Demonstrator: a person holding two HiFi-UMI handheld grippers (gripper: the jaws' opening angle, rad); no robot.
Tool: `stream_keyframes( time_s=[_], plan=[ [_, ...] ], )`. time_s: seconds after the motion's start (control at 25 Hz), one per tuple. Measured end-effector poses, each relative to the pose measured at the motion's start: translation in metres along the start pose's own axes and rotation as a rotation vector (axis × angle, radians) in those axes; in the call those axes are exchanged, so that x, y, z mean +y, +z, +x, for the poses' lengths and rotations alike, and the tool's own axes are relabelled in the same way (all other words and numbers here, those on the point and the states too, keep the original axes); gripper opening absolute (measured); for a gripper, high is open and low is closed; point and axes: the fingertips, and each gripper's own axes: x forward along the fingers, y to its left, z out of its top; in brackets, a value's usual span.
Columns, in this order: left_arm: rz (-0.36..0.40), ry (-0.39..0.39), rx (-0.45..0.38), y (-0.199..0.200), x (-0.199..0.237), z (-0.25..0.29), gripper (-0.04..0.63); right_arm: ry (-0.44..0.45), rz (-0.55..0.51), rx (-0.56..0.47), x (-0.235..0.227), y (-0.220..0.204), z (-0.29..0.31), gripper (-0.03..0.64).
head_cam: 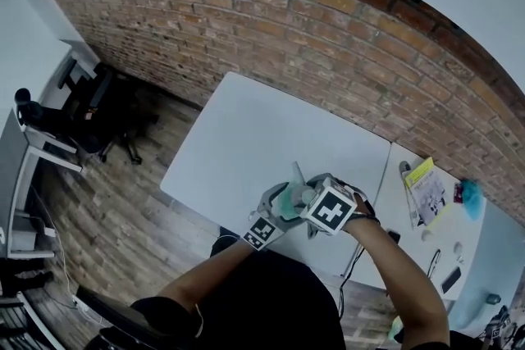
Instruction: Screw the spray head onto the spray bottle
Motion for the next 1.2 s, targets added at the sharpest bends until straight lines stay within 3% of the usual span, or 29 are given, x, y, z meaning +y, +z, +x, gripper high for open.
stream_keyframes(
  time_s=[0.16,0.48,0.6,0.8,1.04,1.2],
  plan=[
    [0.006,-0.003,0.006,-0.001,0.002,-0.004,0.480,0.018,0.019,-0.028,0.005,0.005,0.001,0.265],
    [0.007,-0.011,0.003,-0.001,0.002,-0.006,0.479,0.119,-0.109,-0.088,0.014,0.003,-0.021,0.265],
    [0.008,-0.010,0.000,0.000,0.002,-0.005,0.479,0.128,-0.300,-0.069,0.016,0.002,-0.034,0.265],
    [0.004,0.001,-0.006,0.000,0.002,-0.006,0.479,0.156,-0.706,0.105,0.021,-0.010,-0.029,0.265],
    [0.002,0.000,-0.003,0.000,0.001,-0.004,0.480,0.163,-1.032,0.195,0.020,-0.013,-0.016,0.265],
    [0.004,0.001,-0.001,-0.001,0.001,-0.004,0.480,0.168,-1.161,0.233,0.023,-0.012,-0.013,0.265]
  ],
)
